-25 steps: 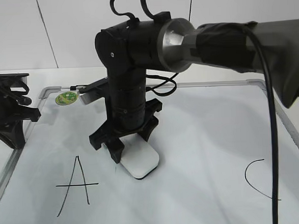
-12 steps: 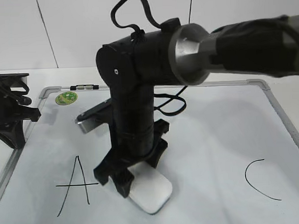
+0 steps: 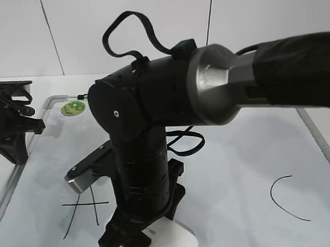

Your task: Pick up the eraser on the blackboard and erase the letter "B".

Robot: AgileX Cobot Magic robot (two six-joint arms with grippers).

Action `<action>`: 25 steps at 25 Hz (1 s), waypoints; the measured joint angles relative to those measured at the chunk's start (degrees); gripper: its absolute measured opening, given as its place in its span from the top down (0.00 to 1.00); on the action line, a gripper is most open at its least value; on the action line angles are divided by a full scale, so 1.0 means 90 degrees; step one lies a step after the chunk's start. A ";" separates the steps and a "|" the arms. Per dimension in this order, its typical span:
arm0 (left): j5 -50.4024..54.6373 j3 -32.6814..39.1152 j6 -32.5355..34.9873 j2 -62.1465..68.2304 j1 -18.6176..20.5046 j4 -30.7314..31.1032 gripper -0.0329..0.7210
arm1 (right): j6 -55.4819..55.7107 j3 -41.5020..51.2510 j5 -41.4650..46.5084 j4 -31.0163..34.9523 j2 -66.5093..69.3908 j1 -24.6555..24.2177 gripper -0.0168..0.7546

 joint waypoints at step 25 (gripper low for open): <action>-0.0011 0.0000 0.0000 0.0000 0.0000 0.0000 0.92 | 0.0298 -0.0038 -0.0455 -0.0618 0.0132 -0.0142 0.26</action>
